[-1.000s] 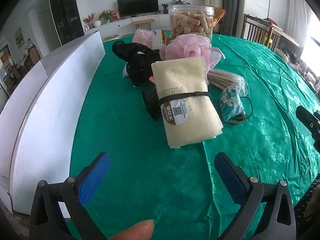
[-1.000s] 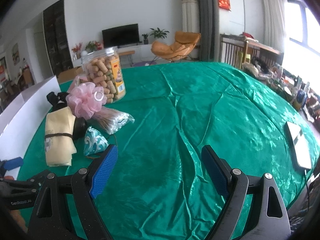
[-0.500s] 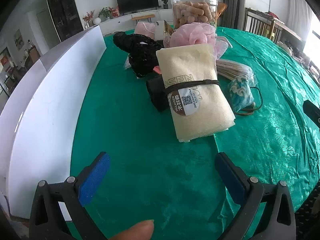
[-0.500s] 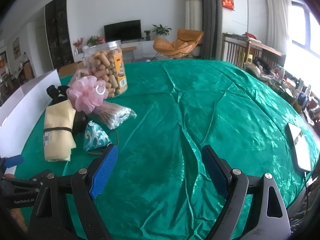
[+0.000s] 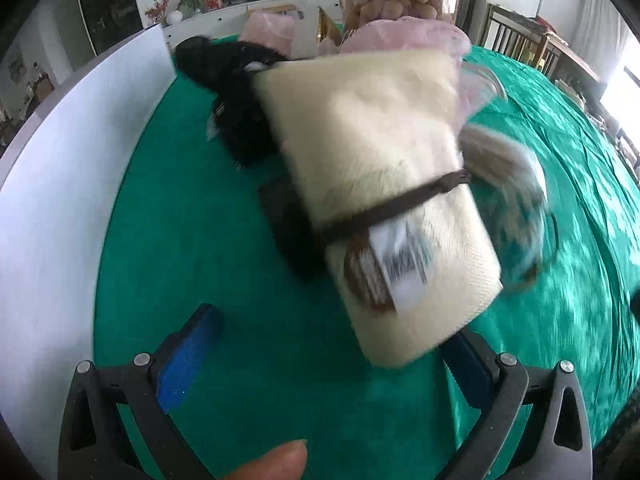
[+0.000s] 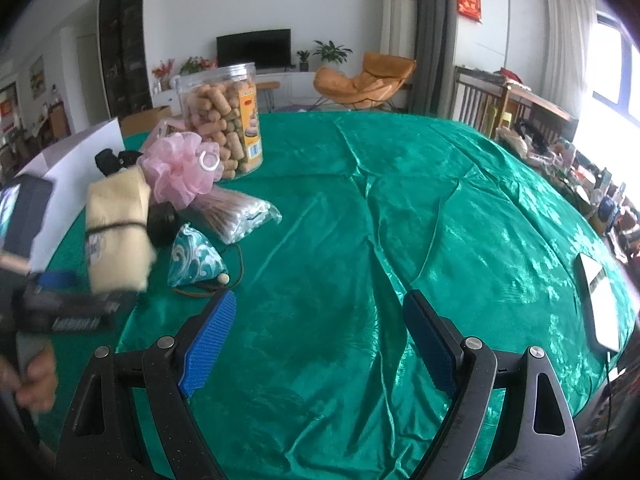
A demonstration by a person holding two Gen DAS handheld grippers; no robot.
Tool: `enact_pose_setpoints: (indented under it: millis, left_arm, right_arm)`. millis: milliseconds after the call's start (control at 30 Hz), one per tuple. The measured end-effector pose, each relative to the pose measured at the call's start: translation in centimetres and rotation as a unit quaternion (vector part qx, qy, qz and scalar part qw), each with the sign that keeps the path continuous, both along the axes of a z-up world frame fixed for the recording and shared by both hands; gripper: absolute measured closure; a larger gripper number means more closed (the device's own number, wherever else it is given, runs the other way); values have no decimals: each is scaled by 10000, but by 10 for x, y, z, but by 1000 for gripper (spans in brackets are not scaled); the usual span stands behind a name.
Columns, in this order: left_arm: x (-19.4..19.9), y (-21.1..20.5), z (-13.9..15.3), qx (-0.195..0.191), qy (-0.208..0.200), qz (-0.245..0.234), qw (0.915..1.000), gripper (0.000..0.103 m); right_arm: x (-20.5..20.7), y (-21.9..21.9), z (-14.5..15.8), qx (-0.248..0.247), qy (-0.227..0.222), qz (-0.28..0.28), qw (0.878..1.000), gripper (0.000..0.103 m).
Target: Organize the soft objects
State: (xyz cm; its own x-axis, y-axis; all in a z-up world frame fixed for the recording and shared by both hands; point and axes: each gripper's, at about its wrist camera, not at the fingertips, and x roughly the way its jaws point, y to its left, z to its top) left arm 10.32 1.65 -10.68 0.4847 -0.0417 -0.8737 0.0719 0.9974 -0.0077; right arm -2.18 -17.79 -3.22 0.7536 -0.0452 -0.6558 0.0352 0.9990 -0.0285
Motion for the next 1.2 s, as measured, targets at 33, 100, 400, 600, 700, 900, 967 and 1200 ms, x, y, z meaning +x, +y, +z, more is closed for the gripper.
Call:
enact_pose_setpoints:
  millis: [33, 100, 400, 600, 700, 900, 967, 1200]
  left_arm:
    - [8, -4, 0, 12, -4, -25, 10000, 0]
    - [23, -8, 0, 12, -35, -72, 10000, 0]
    - [43, -5, -2, -65, -496, -352, 9981, 0]
    - [41, -6, -2, -72, -554, -360, 9978, 0]
    - [41, -5, -2, -77, -553, -360, 9978, 0]
    - [41, -5, -2, -74, -554, -359, 9978, 0]
    - [41, -5, -2, -74, -554, -359, 9978, 0]
    - [41, -5, -2, -75, -554, -359, 9978, 0]
  right_arm:
    - [0, 0, 0, 8, 3, -5, 10000, 15]
    - [0, -1, 0, 20, 7, -10, 10000, 15]
    - [5, -4, -4, 91, 149, -53, 9998, 15]
    - [13, -7, -15, 175, 439, -87, 9988, 15]
    - [15, -8, -19, 229, 555, -102, 9981, 15]
    - [25, -8, -35, 264, 920, -113, 9953, 15]
    - [29, -7, -41, 223, 1073, -99, 9939, 15]
    - [29, -5, -46, 169, 1185, -80, 9928, 15]
